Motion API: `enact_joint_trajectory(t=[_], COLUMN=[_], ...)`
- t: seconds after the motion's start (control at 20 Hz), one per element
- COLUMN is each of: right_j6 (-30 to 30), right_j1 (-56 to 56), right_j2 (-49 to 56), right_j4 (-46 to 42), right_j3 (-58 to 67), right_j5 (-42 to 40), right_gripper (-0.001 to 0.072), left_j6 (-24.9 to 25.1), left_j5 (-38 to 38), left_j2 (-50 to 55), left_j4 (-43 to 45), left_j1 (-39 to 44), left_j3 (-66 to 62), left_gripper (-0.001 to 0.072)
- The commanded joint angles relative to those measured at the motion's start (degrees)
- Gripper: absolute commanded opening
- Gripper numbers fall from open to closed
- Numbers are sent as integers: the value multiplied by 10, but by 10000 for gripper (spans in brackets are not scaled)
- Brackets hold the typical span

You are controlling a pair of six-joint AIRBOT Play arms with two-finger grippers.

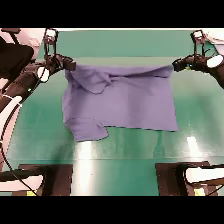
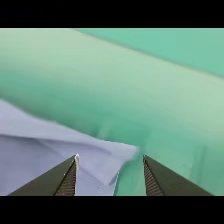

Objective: Fold the shirts.

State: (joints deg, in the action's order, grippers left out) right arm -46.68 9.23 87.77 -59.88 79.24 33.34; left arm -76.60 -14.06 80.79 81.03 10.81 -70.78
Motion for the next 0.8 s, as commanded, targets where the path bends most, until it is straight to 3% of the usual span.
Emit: enact_joint_trajectory(t=[0.0, 0.05, 0.1, 0.15, 0.3, 0.45, 0.55, 0.7, 0.75], right_j6=[-37, -55, -78, -92, -154, -194, -199, -197, -197], right_j1=[13, 24, 37, 52, 103, 150, 178, 209, 217], right_j2=[0, 0, 0, 0, -9, -50, -92, -153, -172], right_j4=[-2, -2, -2, -2, -2, -1, -1, -2, -2], right_j3=[30, 40, 50, 60, 67, 16, -35, -104, -124], right_j5=[23, 32, 51, 76, 190, 266, 272, 242, 225], right_gripper=[470, 470, 469, 470, 469, 469, 469, 470, 470], left_j6=[-15, -15, -15, -15, -14, 15, 15, -10, -19], left_j5=[-49, -77, -120, -172, -328, -472, -555, -709, -697], left_j2=[1, 1, 1, 0, -25, -84, -127, -162, -181], left_j4=[-5, -7, -7, -7, -49, -222, -276, -292, -292], left_j1=[-15, -25, -35, -49, -105, -189, -235, -278, -280], left_j3=[-10, -17, -28, -41, -61, -59, -59, -51, -23], left_gripper=[511, 514, 640, 668, 668, 666, 666, 667, 668])
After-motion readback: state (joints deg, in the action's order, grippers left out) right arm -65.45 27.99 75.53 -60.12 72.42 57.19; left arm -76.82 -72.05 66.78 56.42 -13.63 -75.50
